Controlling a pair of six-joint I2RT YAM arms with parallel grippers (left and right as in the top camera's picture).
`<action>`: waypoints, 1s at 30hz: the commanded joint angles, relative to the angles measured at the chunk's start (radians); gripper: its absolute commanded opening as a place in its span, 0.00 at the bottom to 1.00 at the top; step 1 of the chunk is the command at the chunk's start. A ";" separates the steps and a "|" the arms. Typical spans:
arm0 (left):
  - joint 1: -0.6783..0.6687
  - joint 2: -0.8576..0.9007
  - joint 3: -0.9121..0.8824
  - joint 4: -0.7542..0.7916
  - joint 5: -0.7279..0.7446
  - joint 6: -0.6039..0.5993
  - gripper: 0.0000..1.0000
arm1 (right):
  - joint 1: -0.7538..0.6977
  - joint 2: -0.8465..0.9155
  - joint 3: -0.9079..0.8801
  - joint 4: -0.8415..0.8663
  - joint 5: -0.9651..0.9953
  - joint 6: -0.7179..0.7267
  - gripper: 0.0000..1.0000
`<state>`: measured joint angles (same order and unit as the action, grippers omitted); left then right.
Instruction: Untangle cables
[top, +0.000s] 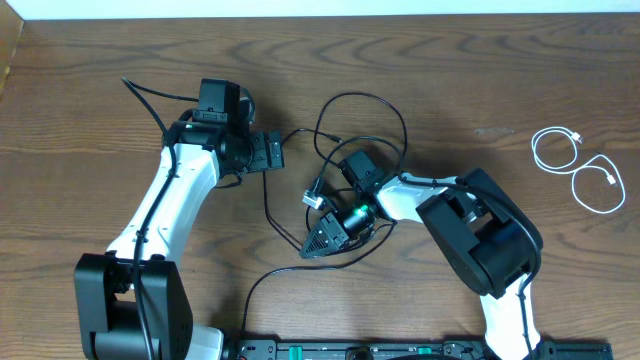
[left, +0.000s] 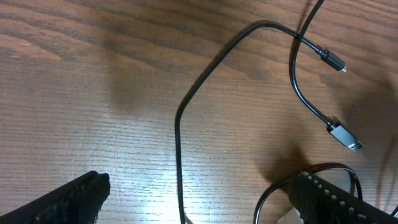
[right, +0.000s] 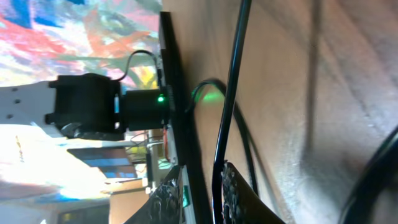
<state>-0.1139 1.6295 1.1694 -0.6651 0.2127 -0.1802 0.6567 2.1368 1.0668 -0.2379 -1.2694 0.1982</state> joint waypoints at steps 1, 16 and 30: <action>0.002 0.004 0.007 -0.001 0.011 0.000 0.98 | 0.027 0.012 -0.001 0.001 0.096 -0.012 0.19; 0.002 0.004 0.007 -0.001 0.011 0.000 0.98 | 0.069 0.012 -0.001 0.077 0.013 0.018 0.02; 0.002 0.004 0.007 -0.001 0.011 0.000 0.98 | -0.023 -0.052 -0.001 0.128 0.146 0.183 0.01</action>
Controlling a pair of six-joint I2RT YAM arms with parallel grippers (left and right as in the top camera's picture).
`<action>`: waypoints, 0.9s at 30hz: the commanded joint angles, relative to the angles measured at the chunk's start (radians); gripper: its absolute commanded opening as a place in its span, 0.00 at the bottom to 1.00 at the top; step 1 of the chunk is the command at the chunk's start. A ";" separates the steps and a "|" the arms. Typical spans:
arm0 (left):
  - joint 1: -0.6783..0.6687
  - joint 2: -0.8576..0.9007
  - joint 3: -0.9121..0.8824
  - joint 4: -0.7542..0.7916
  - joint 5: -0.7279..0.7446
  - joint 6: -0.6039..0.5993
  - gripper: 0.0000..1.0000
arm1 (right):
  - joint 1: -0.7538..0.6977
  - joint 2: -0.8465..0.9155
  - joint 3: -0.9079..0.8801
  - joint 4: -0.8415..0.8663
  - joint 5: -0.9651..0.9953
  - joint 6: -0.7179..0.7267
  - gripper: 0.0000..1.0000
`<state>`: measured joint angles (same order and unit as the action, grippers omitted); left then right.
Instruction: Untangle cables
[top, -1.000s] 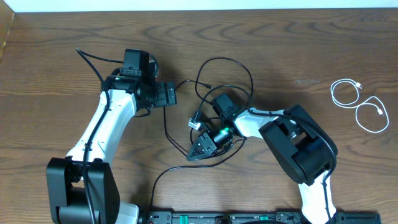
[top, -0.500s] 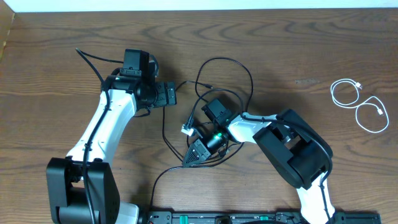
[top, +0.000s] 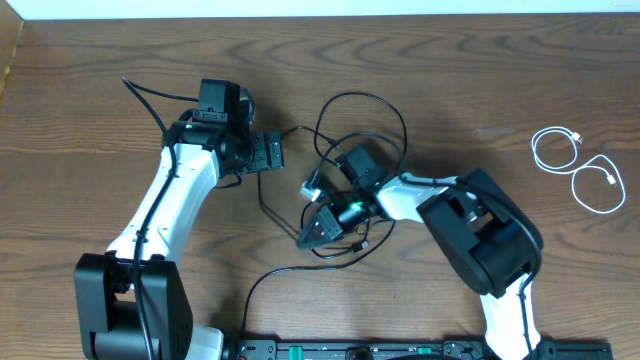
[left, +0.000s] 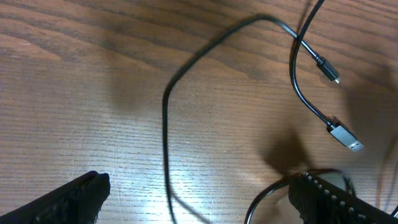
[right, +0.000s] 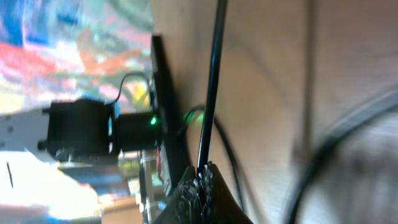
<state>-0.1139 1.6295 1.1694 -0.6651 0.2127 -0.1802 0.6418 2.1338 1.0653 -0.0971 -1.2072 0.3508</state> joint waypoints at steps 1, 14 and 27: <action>0.002 0.004 0.007 -0.001 0.011 0.000 0.98 | -0.007 -0.069 0.001 -0.021 0.119 0.031 0.01; 0.002 0.004 0.007 -0.001 0.011 0.000 0.98 | 0.008 -0.512 0.001 -0.100 0.505 0.007 0.01; 0.002 0.004 0.007 -0.001 0.011 0.000 0.98 | 0.008 -0.774 0.001 -0.086 0.613 -0.002 0.01</action>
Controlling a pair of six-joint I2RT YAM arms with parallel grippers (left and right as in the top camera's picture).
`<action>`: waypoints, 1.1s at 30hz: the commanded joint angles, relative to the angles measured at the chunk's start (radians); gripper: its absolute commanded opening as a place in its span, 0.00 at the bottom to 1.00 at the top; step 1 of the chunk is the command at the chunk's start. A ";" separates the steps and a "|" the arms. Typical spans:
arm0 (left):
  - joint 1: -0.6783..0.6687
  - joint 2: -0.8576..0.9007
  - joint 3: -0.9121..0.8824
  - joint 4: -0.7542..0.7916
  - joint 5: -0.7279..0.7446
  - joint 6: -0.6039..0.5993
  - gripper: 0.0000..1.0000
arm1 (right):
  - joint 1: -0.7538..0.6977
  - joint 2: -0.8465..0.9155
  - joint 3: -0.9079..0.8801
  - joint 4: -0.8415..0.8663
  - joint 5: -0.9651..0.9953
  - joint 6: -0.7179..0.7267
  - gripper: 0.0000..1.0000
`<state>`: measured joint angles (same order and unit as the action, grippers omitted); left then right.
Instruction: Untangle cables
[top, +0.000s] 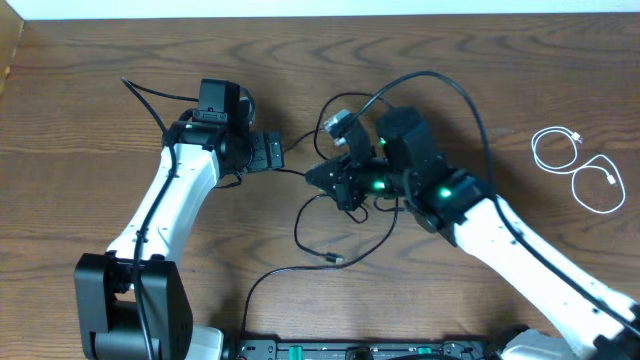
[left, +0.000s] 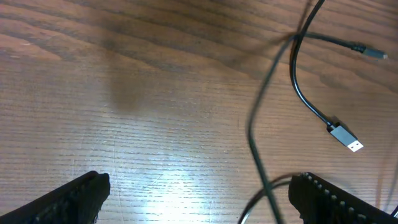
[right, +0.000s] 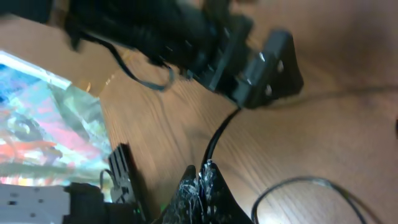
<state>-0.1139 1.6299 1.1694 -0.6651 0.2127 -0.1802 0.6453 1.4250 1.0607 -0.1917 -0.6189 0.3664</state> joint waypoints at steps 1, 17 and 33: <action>0.002 0.003 0.007 -0.001 0.011 0.000 0.98 | 0.006 -0.086 0.005 0.013 0.025 -0.024 0.01; 0.002 0.003 0.007 -0.001 0.011 0.000 0.98 | 0.027 -0.367 0.005 0.166 -0.006 -0.061 0.01; 0.002 0.003 0.007 -0.001 0.011 0.000 0.98 | 0.026 -0.419 0.005 0.167 0.168 -0.083 0.01</action>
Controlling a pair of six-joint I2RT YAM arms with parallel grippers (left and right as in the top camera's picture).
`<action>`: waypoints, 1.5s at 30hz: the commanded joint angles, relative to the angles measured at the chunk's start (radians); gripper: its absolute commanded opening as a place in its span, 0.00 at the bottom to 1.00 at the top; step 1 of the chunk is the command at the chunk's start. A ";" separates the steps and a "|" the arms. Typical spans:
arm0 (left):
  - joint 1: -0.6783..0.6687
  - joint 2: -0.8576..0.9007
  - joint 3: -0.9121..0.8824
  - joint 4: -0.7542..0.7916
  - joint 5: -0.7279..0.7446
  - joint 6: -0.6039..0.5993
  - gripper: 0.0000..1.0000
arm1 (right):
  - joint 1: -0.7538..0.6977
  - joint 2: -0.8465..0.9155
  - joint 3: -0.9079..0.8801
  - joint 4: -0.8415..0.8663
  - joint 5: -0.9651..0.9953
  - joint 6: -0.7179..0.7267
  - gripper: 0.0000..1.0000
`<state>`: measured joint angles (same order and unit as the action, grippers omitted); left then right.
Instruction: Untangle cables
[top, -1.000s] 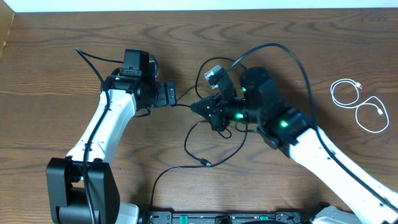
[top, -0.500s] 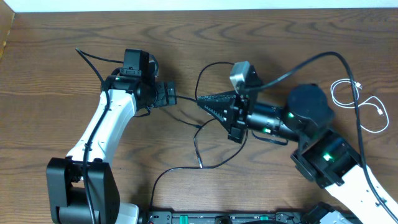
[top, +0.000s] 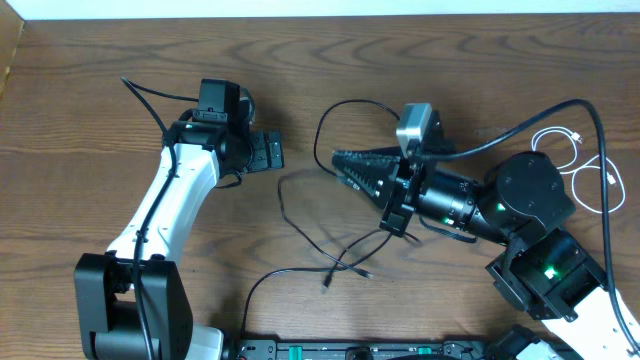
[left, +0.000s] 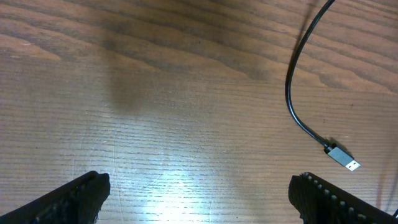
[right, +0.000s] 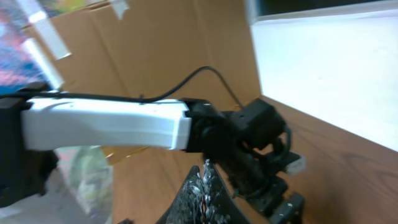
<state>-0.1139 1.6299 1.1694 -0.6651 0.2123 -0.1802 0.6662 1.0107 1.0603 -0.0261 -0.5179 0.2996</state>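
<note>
A thin black cable loops across the table's middle. Its two loose ends lie near the front. My right gripper hangs high above the table, pointing left. It is shut, and in the overhead view the black cable runs up to its fingertips. My left gripper stands open low over the wood, nothing between its fingers. One strand of the cable with a USB plug lies ahead of it. A white cable lies coiled at the far right.
The right arm's own black lead arcs over the white cable. The left arm and cardboard boxes fill the right wrist view. The table's far edge runs along the top.
My right gripper, still shut, has risen higher and drawn back to the right. The cable's strands have shifted, and only the USB strand remains in the left wrist view. The left arm has not moved.
My right gripper lay low at the tangle's front with its fingers round a black strand. A second later it was shut on that strand. It then stood lifted over the table's middle with the strand, and it is higher now, with the cable more spread out.
</note>
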 joint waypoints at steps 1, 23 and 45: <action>0.002 0.003 0.007 -0.001 0.012 0.000 0.98 | 0.005 -0.006 0.006 0.004 0.067 -0.016 0.01; 0.002 0.003 0.007 -0.001 0.012 0.000 0.98 | -0.026 0.034 0.006 -0.410 0.231 -0.054 0.76; 0.002 0.003 0.007 -0.001 0.012 0.000 0.98 | -0.025 0.371 0.005 -0.652 0.247 -0.015 0.97</action>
<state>-0.1139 1.6299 1.1694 -0.6651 0.2131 -0.1802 0.6434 1.3449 1.0592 -0.6685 -0.2756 0.2661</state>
